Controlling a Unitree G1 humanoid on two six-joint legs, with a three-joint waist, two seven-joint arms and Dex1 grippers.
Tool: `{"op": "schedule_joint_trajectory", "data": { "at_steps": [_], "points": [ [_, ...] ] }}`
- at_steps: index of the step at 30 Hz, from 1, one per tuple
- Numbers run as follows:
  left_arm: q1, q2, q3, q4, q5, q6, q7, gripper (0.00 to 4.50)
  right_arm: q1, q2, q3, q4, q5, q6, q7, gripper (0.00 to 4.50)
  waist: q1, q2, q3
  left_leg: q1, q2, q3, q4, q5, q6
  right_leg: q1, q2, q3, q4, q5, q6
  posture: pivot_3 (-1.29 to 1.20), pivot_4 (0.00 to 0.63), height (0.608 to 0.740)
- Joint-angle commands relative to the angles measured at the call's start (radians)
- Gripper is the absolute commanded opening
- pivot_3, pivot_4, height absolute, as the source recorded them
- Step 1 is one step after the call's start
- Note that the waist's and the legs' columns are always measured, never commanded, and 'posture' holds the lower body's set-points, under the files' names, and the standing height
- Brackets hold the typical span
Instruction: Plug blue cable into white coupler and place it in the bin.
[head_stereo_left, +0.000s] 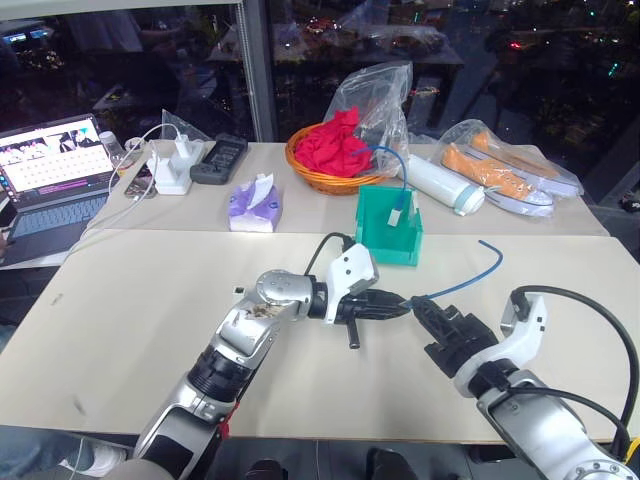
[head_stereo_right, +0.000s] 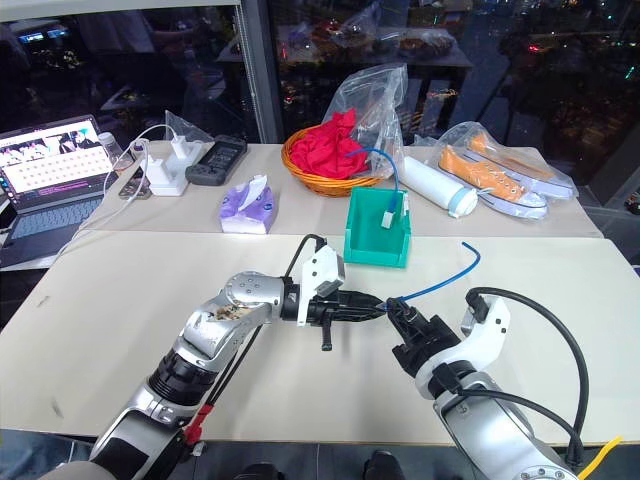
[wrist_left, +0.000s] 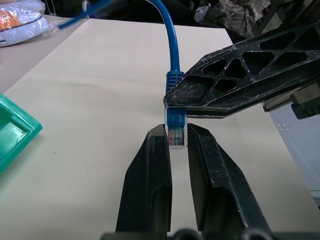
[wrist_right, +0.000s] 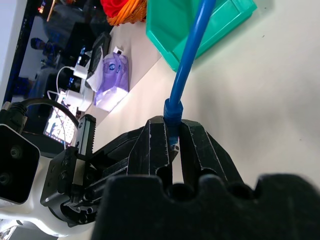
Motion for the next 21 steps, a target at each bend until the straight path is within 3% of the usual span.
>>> {"op": "schedule_joint_trajectory", "data": {
  "at_steps": [1, 4, 10, 15, 21],
  "points": [
    [0.002, 0.002, 0.031, -0.032, -0.032, 0.025, 0.009, 1.38, -0.014, -0.005, 0.012, -0.059, -0.011, -0.031, 0.055, 0.0, 0.0, 0.0, 0.0, 0.0, 0.0, 0.0, 0.0, 0.0, 0.0, 0.0, 0.0, 0.0, 0.0, 0.0, 0.0, 0.0, 0.15, 0.74],
    [-0.012, 0.035, 0.093, -0.04, -0.073, 0.044, -0.006, 2.37, -0.015, 0.002, 0.021, -0.055, -0.024, -0.046, 0.077, 0.0, 0.0, 0.0, 0.0, 0.0, 0.0, 0.0, 0.0, 0.0, 0.0, 0.0, 0.0, 0.0, 0.0, 0.0, 0.0, 0.0, 0.15, 0.74],
    [-0.117, 0.131, 0.444, 0.005, -0.152, 0.065, 0.191, 4.46, -0.033, -0.003, 0.046, -0.014, -0.015, -0.042, 0.137, 0.0, -0.006, 0.0, 0.0, 0.001, 0.0, -0.001, 0.0, 0.0, 0.0, -0.002, 0.001, 0.0, 0.0, -0.001, -0.001, 0.0, 0.15, 0.74],
    [-0.047, 0.176, 0.637, -0.164, -0.194, 0.207, 0.419, 4.46, -0.069, -0.012, 0.068, 0.037, 0.006, -0.028, 0.178, 0.0, -0.009, 0.0, 0.0, 0.003, 0.0, -0.002, -0.005, 0.0, 0.0, -0.001, 0.001, 0.0, 0.001, -0.001, -0.001, 0.0, 0.15, 0.74],
    [0.227, 0.117, 0.792, -0.514, -0.288, 0.374, 0.644, 4.46, -0.104, -0.031, 0.083, 0.087, 0.037, -0.001, 0.221, 0.0, -0.006, 0.0, 0.0, 0.002, 0.0, -0.004, -0.007, 0.003, -0.004, -0.002, 0.001, -0.001, 0.0, 0.0, -0.001, 0.0, 0.15, 0.74]
  ]
}}
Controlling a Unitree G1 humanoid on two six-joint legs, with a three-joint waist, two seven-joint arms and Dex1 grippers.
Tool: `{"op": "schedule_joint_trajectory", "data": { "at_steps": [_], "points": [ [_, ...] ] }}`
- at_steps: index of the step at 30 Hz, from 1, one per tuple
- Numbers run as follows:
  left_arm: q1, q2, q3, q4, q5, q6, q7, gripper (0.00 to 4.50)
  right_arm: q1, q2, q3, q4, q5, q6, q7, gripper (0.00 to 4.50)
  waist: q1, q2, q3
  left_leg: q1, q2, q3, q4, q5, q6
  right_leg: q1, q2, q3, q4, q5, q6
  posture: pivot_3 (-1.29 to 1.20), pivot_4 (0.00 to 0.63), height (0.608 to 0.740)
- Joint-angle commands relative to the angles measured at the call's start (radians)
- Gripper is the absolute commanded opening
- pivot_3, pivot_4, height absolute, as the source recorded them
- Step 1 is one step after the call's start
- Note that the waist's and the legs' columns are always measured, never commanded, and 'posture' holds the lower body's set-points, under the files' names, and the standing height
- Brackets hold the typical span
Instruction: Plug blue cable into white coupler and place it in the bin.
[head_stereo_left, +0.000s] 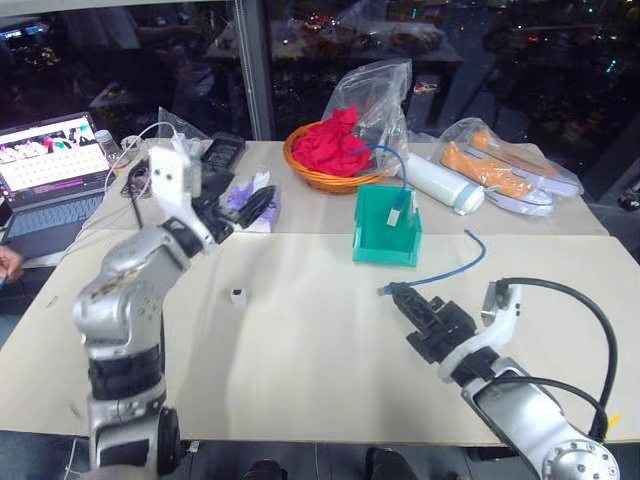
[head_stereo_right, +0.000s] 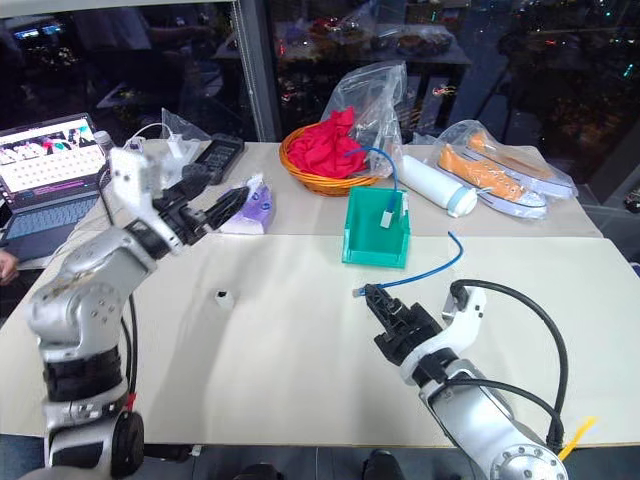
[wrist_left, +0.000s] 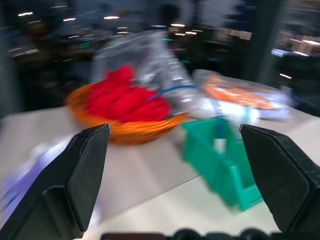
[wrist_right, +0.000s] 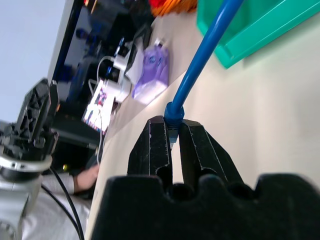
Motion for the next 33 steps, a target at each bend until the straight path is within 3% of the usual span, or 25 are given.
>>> {"op": "schedule_joint_trajectory", "data": {
  "at_steps": [1, 4, 9, 14, 24, 27, 33],
  "points": [
    [0.157, -0.028, 0.063, -0.24, -0.061, 0.076, 0.104, 4.46, -0.025, -0.014, -0.007, 0.001, 0.03, 0.014, 0.033, 0.0, 0.002, 0.0, 0.0, 0.0, 0.0, -0.001, 0.0, 0.0, 0.0, 0.0, 0.0, -0.001, 0.0, 0.0, 0.0, 0.0, 0.15, 0.74],
    [0.366, -0.047, 0.085, -0.348, -0.012, 0.055, 0.161, 4.46, -0.046, -0.018, 0.005, 0.013, 0.034, 0.023, 0.039, 0.0, -0.003, 0.0, 0.0, 0.0, 0.0, -0.001, 0.0, -0.001, 0.003, 0.0, 0.0, 0.0, 0.0, 0.0, 0.0, 0.0, 0.15, 0.74],
    [0.574, -0.081, -0.015, -0.277, 0.101, -0.098, 0.169, 4.46, -0.06, -0.017, 0.009, 0.019, 0.041, 0.03, 0.039, 0.0, 0.013, 0.0, 0.0, 0.004, 0.0, -0.002, 0.0, -0.001, 0.002, 0.001, 0.001, 0.0, 0.001, -0.002, -0.003, 0.0, 0.15, 0.74],
    [0.579, -0.15, -0.132, -0.145, 0.17, -0.19, 0.202, 4.46, -0.057, -0.016, -0.001, 0.004, 0.041, 0.022, 0.023, 0.0, 0.016, -0.001, 0.0, 0.005, -0.001, -0.004, 0.0, -0.001, 0.001, 0.004, 0.001, 0.0, 0.001, -0.001, -0.004, 0.0, 0.15, 0.74],
    [0.471, -0.141, -0.231, 0.107, 0.277, -0.367, 0.19, 4.46, -0.045, -0.029, -0.008, -0.036, 0.002, 0.016, -0.004, 0.0, 0.007, -0.001, 0.0, 0.003, -0.001, -0.004, 0.0, 0.0, 0.001, 0.003, 0.002, 0.0, 0.001, -0.001, -0.004, 0.0, 0.15, 0.74],
    [0.436, -0.135, -0.255, 0.187, 0.309, -0.419, 0.181, 3.79, -0.039, -0.032, -0.015, -0.047, -0.01, 0.013, -0.009, 0.0, 0.008, -0.001, 0.0, 0.003, -0.001, -0.004, 0.0, 0.0, 0.001, 0.003, 0.002, -0.001, 0.001, -0.001, -0.004, 0.0, 0.15, 0.74],
    [0.418, -0.129, -0.279, 0.291, 0.347, -0.516, 0.158, 1.72, -0.031, -0.032, -0.021, -0.058, -0.022, 0.009, -0.014, 0.0, 0.007, 0.0, 0.0, 0.003, -0.001, -0.004, 0.0, 0.0, 0.001, 0.002, 0.002, 0.0, 0.0, -0.001, -0.004, 0.0, 0.15, 0.74]
  ]
}}
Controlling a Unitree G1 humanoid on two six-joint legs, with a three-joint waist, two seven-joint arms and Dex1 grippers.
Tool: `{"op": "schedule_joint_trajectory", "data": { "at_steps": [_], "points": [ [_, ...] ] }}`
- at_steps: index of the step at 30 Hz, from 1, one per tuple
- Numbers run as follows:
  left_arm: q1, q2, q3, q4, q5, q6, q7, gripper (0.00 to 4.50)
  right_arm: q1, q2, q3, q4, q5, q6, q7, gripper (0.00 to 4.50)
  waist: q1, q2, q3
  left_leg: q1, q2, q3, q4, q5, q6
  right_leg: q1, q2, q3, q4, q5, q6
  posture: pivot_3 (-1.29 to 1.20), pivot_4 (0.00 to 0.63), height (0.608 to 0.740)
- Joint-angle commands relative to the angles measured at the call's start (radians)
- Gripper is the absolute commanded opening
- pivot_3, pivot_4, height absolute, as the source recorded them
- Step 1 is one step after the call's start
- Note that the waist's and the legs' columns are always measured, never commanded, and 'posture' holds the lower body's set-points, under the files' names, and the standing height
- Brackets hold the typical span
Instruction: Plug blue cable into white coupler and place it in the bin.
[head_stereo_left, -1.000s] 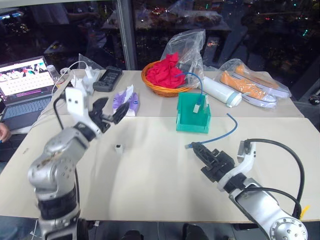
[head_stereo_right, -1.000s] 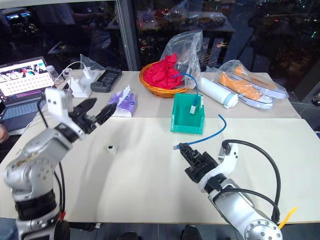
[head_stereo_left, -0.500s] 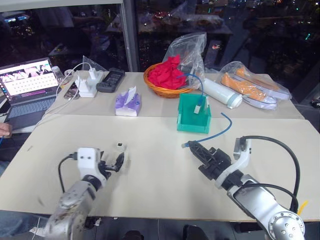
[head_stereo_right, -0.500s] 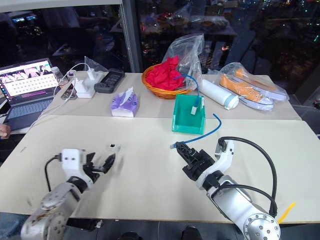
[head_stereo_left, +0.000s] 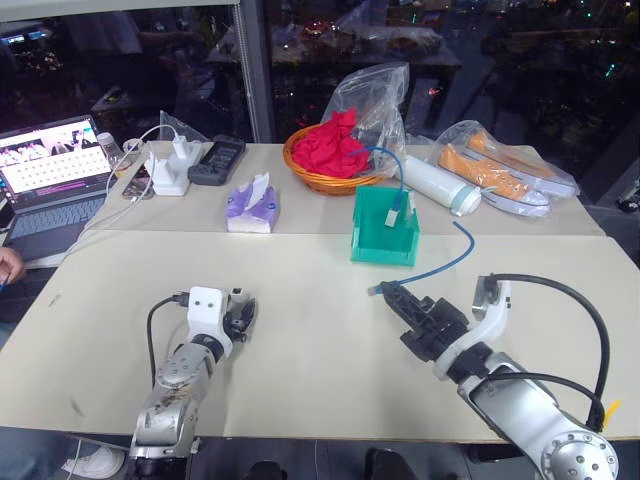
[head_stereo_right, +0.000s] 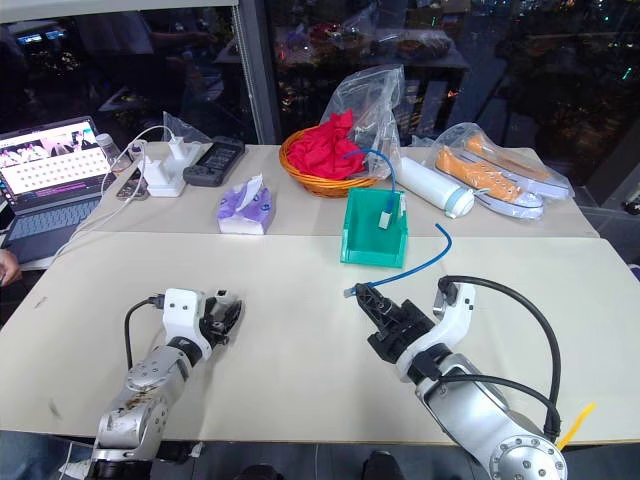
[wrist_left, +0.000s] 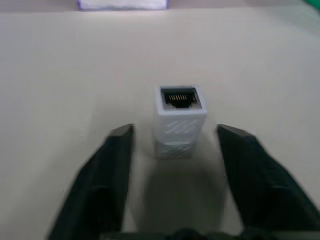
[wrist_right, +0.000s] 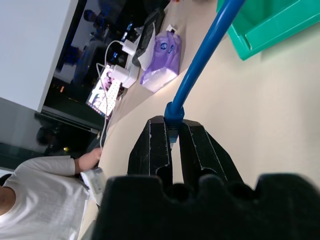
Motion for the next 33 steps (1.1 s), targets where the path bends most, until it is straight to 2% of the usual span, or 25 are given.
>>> {"op": "schedule_joint_trajectory", "data": {
  "at_steps": [1, 3, 5, 8, 10, 13, 15, 17, 19, 22, 25, 26, 29, 33],
  "points": [
    [-0.023, 0.019, -0.024, 0.054, 0.032, -0.083, -0.035, 1.29, 0.0, -0.009, -0.023, -0.045, -0.001, -0.016, 0.0, 0.0, 0.0, 0.0, 0.0, 0.0, 0.0, 0.0, 0.0, 0.0, 0.0, 0.0, 0.0, 0.0, 0.0, 0.0, 0.0, 0.0, 0.15, 0.74],
    [-0.051, 0.029, -0.04, 0.097, 0.047, -0.12, -0.057, 0.68, -0.004, -0.022, -0.029, -0.039, 0.002, -0.008, 0.008, 0.0, 0.003, 0.0, 0.0, 0.0, 0.0, 0.0, 0.0, 0.0, 0.0, 0.001, 0.0, 0.0, 0.0, 0.0, 0.0, 0.0, 0.15, 0.74],
    [-0.089, 0.032, -0.043, 0.136, 0.029, -0.125, -0.094, 0.64, -0.028, -0.08, -0.047, -0.021, -0.006, 0.028, 0.052, 0.0, 0.007, 0.0, 0.0, 0.0, 0.0, 0.0, 0.001, 0.0, 0.0, 0.001, 0.0, 0.0, 0.0, 0.0, 0.0, 0.0, 0.15, 0.74],
    [-0.149, 0.071, -0.079, 0.187, 0.01, -0.12, -0.207, 0.64, -0.124, -0.345, -0.083, 0.032, -0.096, 0.194, 0.275, 0.0, 0.005, 0.0, 0.0, 0.0, -0.001, 0.0, 0.002, 0.0, 0.0, 0.002, 0.0, 0.0, 0.0, 0.0, 0.0, 0.0, 0.15, 0.74],
    [-0.183, 0.101, -0.101, 0.206, 0.012, -0.136, -0.278, 0.64, -0.173, -0.552, -0.072, 0.041, -0.219, 0.296, 0.477, 0.0, 0.003, 0.0, 0.0, 0.0, -0.001, 0.0, 0.001, 0.0, 0.0, 0.002, 0.0, 0.0, 0.0, 0.001, 0.0, 0.0, 0.15, 0.74],
    [-0.245, 0.137, -0.132, 0.235, -0.025, -0.147, -0.425, 0.64, -0.22, -0.726, -0.053, 0.054, -0.341, 0.349, 0.724, 0.0, 0.003, 0.0, 0.0, 0.0, 0.001, -0.002, -0.001, 0.0, 0.003, 0.001, 0.001, -0.003, 0.0, -0.001, -0.002, 0.0, 0.15, 0.74],
    [-0.301, 0.171, -0.178, 0.251, -0.04, -0.166, -0.562, 0.64, -0.258, -0.778, -0.027, 0.076, -0.446, 0.348, 0.849, 0.0, 0.001, 0.0, 0.0, -0.003, 0.001, -0.002, -0.001, 0.0, 0.004, 0.0, 0.002, -0.003, 0.0, -0.001, -0.002, 0.0, 0.15, 0.74],
    [-0.345, 0.19, -0.221, 0.256, -0.048, -0.173, -0.661, 0.64, -0.294, -0.735, -0.042, 0.126, -0.454, 0.337, 0.873, 0.0, 0.001, 0.0, 0.0, -0.005, 0.001, -0.002, 0.0, 0.0, 0.004, -0.001, 0.001, -0.004, 0.0, 0.0, 0.0, 0.0, 0.15, 0.74],
    [-0.375, 0.19, -0.252, 0.242, -0.069, -0.149, -0.724, 0.64, -0.31, -0.663, -0.075, 0.166, -0.439, 0.328, 0.835, 0.0, 0.001, -0.001, 0.0, -0.006, 0.0, -0.002, 0.002, 0.0, 0.004, 0.0, 0.001, -0.004, -0.002, 0.001, 0.001, 0.0, 0.15, 0.74],
    [-0.405, 0.179, -0.314, 0.201, -0.077, -0.104, -0.786, 0.64, -0.287, -0.55, -0.124, 0.173, -0.378, 0.354, 0.695, 0.0, 0.001, -0.001, 0.0, -0.007, 0.0, -0.002, 0.002, 0.0, 0.004, 0.0, 0.0, -0.003, -0.002, 0.001, 0.002, 0.0, 0.15, 0.74],
    [-0.437, 0.133, -0.347, 0.192, -0.053, -0.056, -0.74, 0.64, -0.262, -0.412, -0.14, 0.156, -0.26, 0.338, 0.471, 0.0, 0.001, -0.001, 0.001, -0.007, 0.0, -0.002, 0.001, 0.0, 0.004, -0.001, 0.001, -0.004, -0.001, 0.001, 0.002, 0.0, 0.15, 0.74],
    [-0.448, 0.11, -0.37, 0.186, -0.045, -0.028, -0.727, 0.64, -0.242, -0.333, -0.129, 0.142, -0.217, 0.305, 0.36, 0.0, 0.001, -0.001, 0.001, -0.008, 0.0, -0.002, 0.002, 0.0, 0.003, -0.001, 0.0, -0.004, -0.001, 0.001, 0.002, 0.0, 0.15, 0.74],
    [-0.467, 0.066, -0.425, 0.174, -0.023, 0.035, -0.704, 0.64, -0.202, -0.171, -0.098, 0.105, -0.169, 0.241, 0.149, 0.0, 0.002, -0.002, 0.001, -0.007, 0.0, -0.003, 0.002, 0.0, 0.003, -0.001, 0.0, -0.004, -0.001, 0.001, 0.002, 0.0, 0.15, 0.74],
    [-0.487, 0.059, -0.481, 0.168, 0.03, 0.082, -0.679, 0.64, -0.18, -0.078, -0.065, 0.072, -0.161, 0.242, 0.044, 0.0, -0.003, -0.001, 0.001, -0.007, -0.001, -0.003, 0.002, 0.0, 0.003, -0.001, 0.0, -0.003, 0.0, 0.001, 0.002, 0.0, 0.15, 0.74]
  ]
}}
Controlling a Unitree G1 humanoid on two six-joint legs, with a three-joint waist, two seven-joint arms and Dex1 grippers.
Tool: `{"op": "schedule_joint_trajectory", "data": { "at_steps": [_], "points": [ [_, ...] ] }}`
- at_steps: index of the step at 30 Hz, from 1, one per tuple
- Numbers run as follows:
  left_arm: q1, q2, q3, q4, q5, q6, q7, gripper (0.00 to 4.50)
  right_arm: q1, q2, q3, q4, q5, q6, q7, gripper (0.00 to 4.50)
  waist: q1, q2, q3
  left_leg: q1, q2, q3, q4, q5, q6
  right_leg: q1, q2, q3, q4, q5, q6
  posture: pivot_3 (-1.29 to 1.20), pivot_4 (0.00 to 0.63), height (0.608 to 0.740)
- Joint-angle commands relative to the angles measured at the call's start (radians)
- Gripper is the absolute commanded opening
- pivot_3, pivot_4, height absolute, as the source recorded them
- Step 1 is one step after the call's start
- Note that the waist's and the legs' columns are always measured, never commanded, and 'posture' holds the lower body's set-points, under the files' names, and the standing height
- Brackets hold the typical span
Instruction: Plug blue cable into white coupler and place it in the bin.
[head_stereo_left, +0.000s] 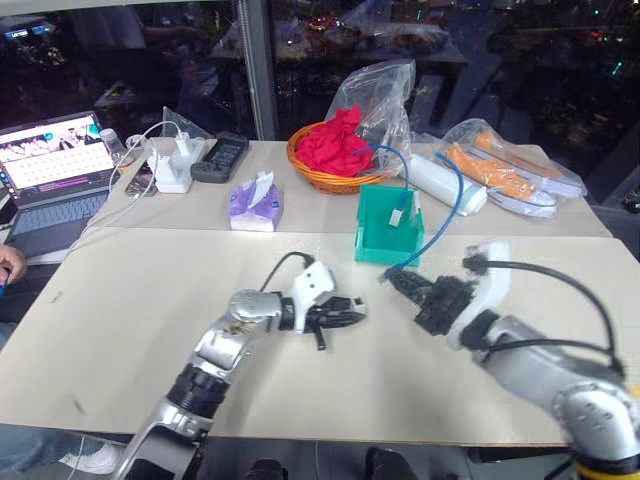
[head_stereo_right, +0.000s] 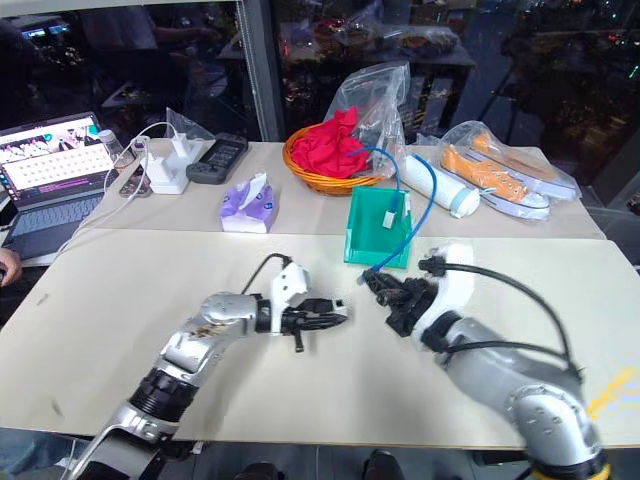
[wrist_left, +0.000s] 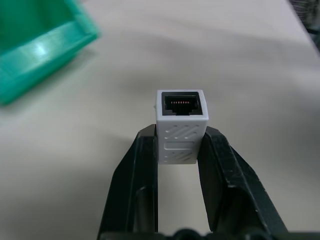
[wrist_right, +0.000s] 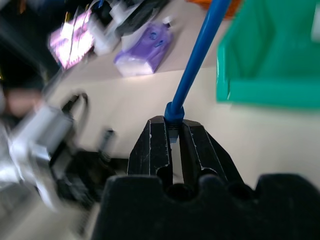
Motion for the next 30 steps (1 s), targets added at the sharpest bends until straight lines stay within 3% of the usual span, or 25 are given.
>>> {"op": "schedule_joint_trajectory", "data": {
  "at_steps": [1, 10, 30],
  "points": [
    [-0.028, 0.016, -0.056, -0.041, 0.056, 0.042, 0.014, 0.64, 0.008, 0.041, 0.01, -0.067, 0.036, -0.033, -0.088, 0.0, -0.005, 0.0, 0.0, 0.0, 0.0, 0.0, 0.0, 0.0, 0.0, 0.0, 0.0, 0.0, 0.0, 0.0, 0.0, 0.0, 0.15, 0.74],
    [-0.036, 0.028, -0.095, -0.079, 0.069, 0.156, 0.005, 0.64, 0.089, 0.01, 0.031, -0.097, 0.027, -0.002, -0.09, 0.0, -0.001, 0.001, 0.0, 0.001, 0.0, 0.0, -0.001, 0.0, 0.0, 0.0, 0.001, 0.0, 0.001, 0.0, 0.0, 0.0, 0.15, 0.74],
    [-0.007, 0.015, -0.061, -0.076, 0.035, 0.109, -0.008, 0.64, 0.143, 0.018, 0.067, -0.031, -0.076, 0.02, 0.055, 0.0, -0.001, 0.001, 0.0, 0.001, 0.0, 0.0, -0.001, 0.0, 0.0, 0.0, 0.001, 0.0, 0.0, 0.0, 0.0, 0.0, 0.15, 0.74]
  ]
}}
